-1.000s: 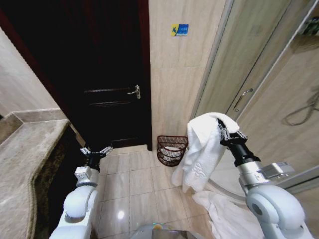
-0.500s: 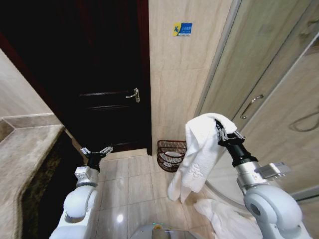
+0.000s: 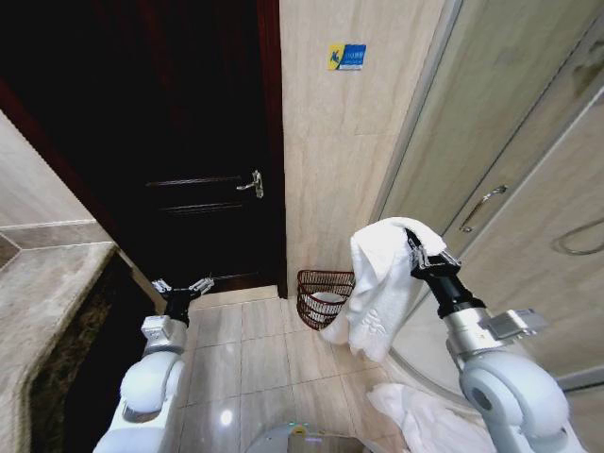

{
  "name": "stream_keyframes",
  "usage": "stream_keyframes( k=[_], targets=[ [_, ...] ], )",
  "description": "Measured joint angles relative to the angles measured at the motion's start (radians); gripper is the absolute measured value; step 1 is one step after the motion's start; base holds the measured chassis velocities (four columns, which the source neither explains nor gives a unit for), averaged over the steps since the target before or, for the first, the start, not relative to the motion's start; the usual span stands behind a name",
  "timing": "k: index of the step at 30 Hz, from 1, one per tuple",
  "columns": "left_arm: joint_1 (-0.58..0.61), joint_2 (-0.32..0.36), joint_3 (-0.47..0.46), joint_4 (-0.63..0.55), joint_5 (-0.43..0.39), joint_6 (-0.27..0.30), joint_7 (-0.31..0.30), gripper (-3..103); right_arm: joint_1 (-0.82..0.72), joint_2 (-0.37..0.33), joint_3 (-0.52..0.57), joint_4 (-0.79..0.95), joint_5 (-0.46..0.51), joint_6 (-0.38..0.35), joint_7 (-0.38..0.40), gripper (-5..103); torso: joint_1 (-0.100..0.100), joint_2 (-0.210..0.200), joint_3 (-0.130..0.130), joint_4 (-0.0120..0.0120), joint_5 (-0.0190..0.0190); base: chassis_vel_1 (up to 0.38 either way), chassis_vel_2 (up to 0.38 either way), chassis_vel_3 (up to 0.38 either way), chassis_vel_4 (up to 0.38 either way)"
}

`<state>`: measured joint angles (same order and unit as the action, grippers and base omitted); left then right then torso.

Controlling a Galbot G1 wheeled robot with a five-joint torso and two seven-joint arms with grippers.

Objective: Discard the used towel into the hamper.

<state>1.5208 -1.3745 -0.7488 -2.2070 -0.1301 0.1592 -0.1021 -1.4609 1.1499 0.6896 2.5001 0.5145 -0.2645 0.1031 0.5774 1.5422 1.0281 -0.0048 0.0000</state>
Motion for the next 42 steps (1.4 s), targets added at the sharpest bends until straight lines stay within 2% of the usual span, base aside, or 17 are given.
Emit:
stream_keyframes(
  k=[10, 15, 19, 20, 23, 24, 28, 32, 35, 40, 42],
  targets=[
    [0.0, 0.0, 0.0, 0.0, 0.0, 0.0, 0.0, 100, 0.012, -0.004, 0.001, 0.0, -0.001, 0.005, -0.004, 5, 0.033, 0.069, 0.038, 0.0, 0.0, 0.0, 0.0, 0.0, 0.0],
    [0.0, 0.0, 0.0, 0.0, 0.0, 0.0, 0.0, 100, 0.055, -0.032, -0.001, 0.0, 0.027, -0.009, 0.016, 5, 0.036, 0.077, 0.042, -0.0001, 0.0001, 0.0, 0.0, 0.0, 0.0],
    [0.0, 0.0, 0.0, 0.0, 0.0, 0.0, 0.0, 100, 0.173, -0.132, 0.017, 0.0, 0.146, -0.038, 0.067, 5, 0.037, 0.078, 0.043, -0.0001, 0.0002, 0.0, 0.0, 0.0, 0.0],
    [0.0, 0.0, 0.0, 0.0, 0.0, 0.0, 0.0, 100, 0.173, -0.132, 0.017, 0.0, 0.146, -0.038, 0.067, 5, 0.037, 0.078, 0.043, -0.0001, 0.0002, 0.0, 0.0, 0.0, 0.0],
    [0.0, 0.0, 0.0, 0.0, 0.0, 0.0, 0.0, 100, 0.295, -0.218, 0.015, 0.0, 0.251, -0.041, 0.093, 5, 0.036, 0.077, 0.042, -0.0001, 0.0001, 0.0, 0.0, 0.0, 0.0],
    [0.0, 0.0, 0.0, 0.0, 0.0, 0.0, 0.0, 100, 0.295, -0.218, 0.015, 0.0, 0.251, -0.041, 0.093, 5, 0.036, 0.077, 0.042, -0.0001, 0.0001, 0.0, 0.0, 0.0, 0.0],
    [0.0, 0.0, 0.0, 0.0, 0.0, 0.0, 0.0, 100, 0.522, -0.322, -0.031, -0.049, 0.407, -0.072, 0.117, 5, 0.035, 0.075, 0.041, 0.0004, 0.0003, 0.0, 0.0, 0.0, 0.0],
    [0.0, 0.0, 0.0, 0.0, 0.0, 0.0, 0.0, 100, 0.602, -0.373, -0.032, -0.079, 0.456, -0.075, 0.119, 5, 0.035, 0.074, 0.041, 0.0, 0.0, 0.0, 0.0, 0.0, 0.0],
    [0.0, 0.0, 0.0, 0.0, 0.0, 0.0, 0.0, 100, 0.707, -0.435, -0.031, -0.155, 0.493, -0.068, 0.077, 5, 0.034, 0.073, 0.04, -0.0001, 0.0001, 0.0, 0.0, 0.0, 0.0],
    [0.0, 0.0, 0.0, 0.0, 0.0, 0.0, 0.0, 100, 0.817, -0.467, -0.051, -0.264, 0.551, -0.066, 0.053, 5, 0.034, 0.072, 0.04, -0.0002, 0.0005, 0.0, 0.0, 0.0, 0.0],
    [0.0, 0.0, 0.0, 0.0, 0.0, 0.0, 0.0, 100, 0.919, -0.48, -0.089, -0.354, 0.595, -0.079, 0.049, 5, 0.034, 0.072, 0.039, -0.0003, 0.0001, 0.0, 0.0, 0.0, 0.0]
  ],
)
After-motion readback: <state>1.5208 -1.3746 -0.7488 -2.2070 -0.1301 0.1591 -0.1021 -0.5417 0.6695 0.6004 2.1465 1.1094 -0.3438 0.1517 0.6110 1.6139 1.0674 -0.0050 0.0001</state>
